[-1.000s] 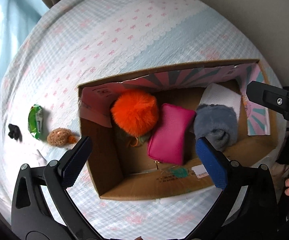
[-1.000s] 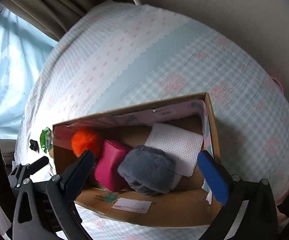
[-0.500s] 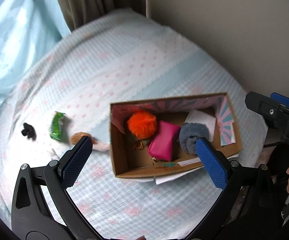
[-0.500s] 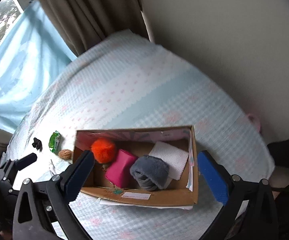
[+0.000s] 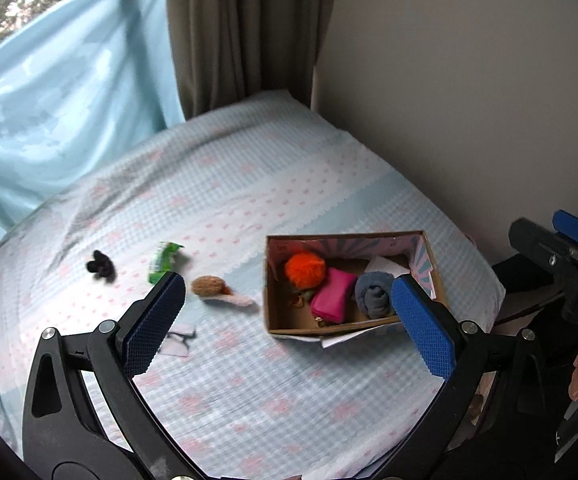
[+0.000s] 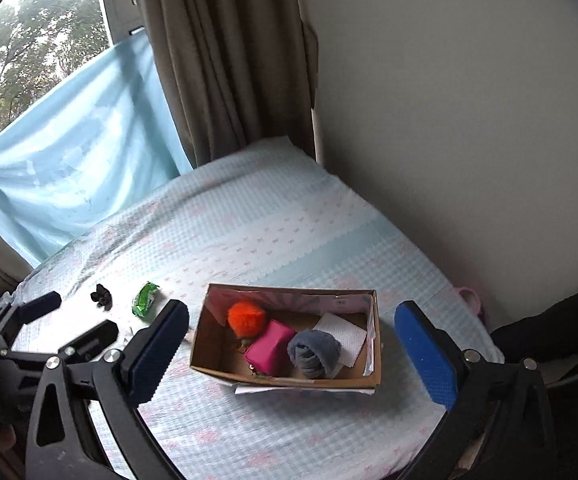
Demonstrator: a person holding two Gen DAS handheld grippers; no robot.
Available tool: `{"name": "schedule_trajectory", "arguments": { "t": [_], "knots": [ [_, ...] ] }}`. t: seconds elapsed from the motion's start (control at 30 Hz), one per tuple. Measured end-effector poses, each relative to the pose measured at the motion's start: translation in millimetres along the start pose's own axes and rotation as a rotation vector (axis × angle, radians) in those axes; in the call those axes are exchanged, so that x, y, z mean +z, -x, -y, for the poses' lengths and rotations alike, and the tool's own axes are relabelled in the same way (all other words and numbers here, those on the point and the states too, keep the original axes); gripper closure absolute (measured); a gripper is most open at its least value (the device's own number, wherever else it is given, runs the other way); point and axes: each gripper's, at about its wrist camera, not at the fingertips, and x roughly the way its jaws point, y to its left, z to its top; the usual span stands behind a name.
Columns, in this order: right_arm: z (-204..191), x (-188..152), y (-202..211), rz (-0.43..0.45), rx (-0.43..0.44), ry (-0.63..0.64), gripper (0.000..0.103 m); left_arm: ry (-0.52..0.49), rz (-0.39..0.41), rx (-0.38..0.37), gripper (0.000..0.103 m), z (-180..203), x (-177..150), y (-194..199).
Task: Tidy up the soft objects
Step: 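Lift both tools away from the box, then move both tools toward the grey cloth and brown fuzzy toy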
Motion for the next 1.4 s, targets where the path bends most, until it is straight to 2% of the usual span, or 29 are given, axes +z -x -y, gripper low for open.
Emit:
{"name": "schedule_trajectory", "arguments": {
  "t": [0.3,0.4,0.63,0.8,1.1,1.27,1.4],
  "knots": [
    [-38,-36,50,0.077,-0.033,0.002,0.0,0.01,0.055,0.021,0.0,-46,-39,62],
    [-51,-44,59,0.087,-0.019,-0.003,0.0,0.018,0.067,0.035,0.0,-64,-49,77],
    [-96,-50,64,0.11,0.016,0.04,0.0,0.069,0.087,0.094,0.0,-117,-71,93],
    [-132,-51,49,0.103,0.065,0.087,0.0,0.097,0.079,0.118,0.0,-153,-84,90],
    [-192,-51,-4,0.06,0.125,0.171,0.0,0.195,0.014,0.156,0.0,-214,-104,52],
    [-221,-47,-49,0.035,0.171,0.213,0.0,0.263,-0.049,0.171,0.0,-238,-119,10],
    [-241,-47,-97,-0.021,0.202,0.242,0.0,0.316,-0.081,0.178,0.001,-251,-130,-28]
  ]
}}
